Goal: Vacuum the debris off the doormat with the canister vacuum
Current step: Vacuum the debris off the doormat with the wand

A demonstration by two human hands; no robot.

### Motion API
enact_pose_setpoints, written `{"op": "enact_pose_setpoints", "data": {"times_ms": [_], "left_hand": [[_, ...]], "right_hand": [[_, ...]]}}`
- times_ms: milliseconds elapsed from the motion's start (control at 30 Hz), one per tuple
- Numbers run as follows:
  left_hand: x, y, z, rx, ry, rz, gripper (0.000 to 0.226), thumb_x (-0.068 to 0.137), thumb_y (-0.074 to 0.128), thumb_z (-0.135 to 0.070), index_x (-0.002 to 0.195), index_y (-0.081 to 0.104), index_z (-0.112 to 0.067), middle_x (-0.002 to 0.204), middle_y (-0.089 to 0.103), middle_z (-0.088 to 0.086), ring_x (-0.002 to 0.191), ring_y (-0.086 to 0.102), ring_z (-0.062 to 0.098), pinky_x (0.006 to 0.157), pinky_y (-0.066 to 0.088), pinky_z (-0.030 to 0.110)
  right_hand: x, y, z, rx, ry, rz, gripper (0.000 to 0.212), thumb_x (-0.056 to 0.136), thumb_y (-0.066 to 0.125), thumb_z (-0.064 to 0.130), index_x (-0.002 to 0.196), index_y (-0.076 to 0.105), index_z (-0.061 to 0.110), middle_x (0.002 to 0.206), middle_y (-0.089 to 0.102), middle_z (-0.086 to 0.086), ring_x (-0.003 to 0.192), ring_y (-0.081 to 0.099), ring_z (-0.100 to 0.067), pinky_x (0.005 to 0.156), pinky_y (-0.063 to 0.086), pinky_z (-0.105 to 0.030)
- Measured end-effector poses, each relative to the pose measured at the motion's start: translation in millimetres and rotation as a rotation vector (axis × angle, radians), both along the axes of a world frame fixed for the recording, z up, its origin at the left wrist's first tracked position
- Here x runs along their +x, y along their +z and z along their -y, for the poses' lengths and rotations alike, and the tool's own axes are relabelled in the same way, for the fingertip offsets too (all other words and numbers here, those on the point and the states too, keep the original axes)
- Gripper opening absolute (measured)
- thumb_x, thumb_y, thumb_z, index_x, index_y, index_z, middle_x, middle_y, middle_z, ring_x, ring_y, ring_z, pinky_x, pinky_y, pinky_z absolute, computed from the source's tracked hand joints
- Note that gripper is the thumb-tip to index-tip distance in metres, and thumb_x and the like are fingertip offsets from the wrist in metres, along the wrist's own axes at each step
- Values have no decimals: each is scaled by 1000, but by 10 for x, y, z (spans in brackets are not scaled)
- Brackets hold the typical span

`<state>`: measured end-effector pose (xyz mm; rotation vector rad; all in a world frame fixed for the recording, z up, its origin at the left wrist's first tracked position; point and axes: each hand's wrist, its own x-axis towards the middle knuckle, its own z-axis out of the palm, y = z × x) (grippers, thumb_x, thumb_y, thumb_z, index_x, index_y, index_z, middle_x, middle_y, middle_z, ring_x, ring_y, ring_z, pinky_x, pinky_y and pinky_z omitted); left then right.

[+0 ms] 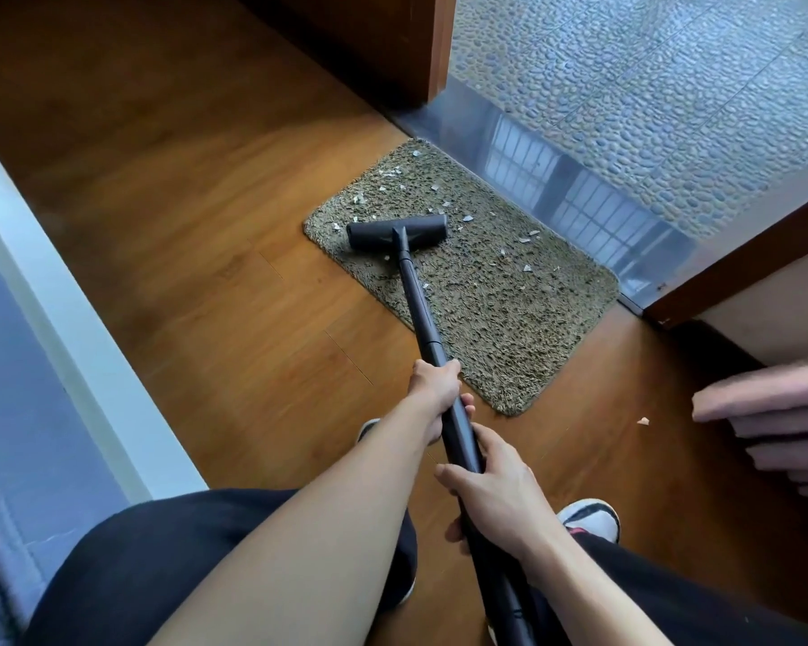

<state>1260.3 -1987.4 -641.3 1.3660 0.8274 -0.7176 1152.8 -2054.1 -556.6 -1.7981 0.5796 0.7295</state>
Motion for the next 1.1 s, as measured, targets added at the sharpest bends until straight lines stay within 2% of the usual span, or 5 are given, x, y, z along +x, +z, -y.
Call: {"op": "enact_pose_setpoints", "data": {"times_ms": [167, 600, 767, 967, 1100], "left_hand": [[-217, 125, 20, 0, -13, -22, 16, 103, 49, -22, 109, 39, -10, 70, 47, 7, 50, 47, 17, 46, 45, 26], [-911, 296, 27, -39, 48, -45, 14, 103, 47, -21, 108, 37, -11, 72, 45, 7, 48, 46, 16, 41, 44, 21], [-734, 275, -66, -9, 62, -30, 15, 102, 47, -19, 109, 38, -10, 74, 45, 7, 49, 47, 16, 40, 43, 21], [-352, 186, -97, 19, 41, -8, 20, 102, 47, -19, 117, 38, -8, 73, 47, 8, 49, 47, 17, 38, 44, 21], [-61, 130, -23, 46, -14, 25, 27, 102, 48, -19, 123, 39, -5, 72, 48, 8, 48, 49, 17, 39, 43, 22]], "right_hand": [[-199, 115, 41, 28, -1, 20, 28, 89, 60, 11, 110, 58, 28, 79, 61, -12, 46, 68, -33, 41, 50, -31], [-798, 322, 135, 55, 54, -34, 51, 87, 67, 16, 129, 53, 41, 82, 65, -11, 47, 68, -35, 45, 52, -32], [-634, 275, 75, 52, 58, -11, 38, 86, 67, 14, 118, 61, 34, 72, 56, -7, 48, 66, -38, 42, 49, -31], [-285, 182, -11, 66, 3, 19, 26, 88, 65, 9, 104, 63, 30, 75, 59, -11, 44, 64, -34, 39, 47, -29], [-62, 89, -18, 67, -56, 33, 15, 89, 64, 11, 103, 60, 17, 72, 56, -11, 43, 64, -37, 42, 49, -34]]}}
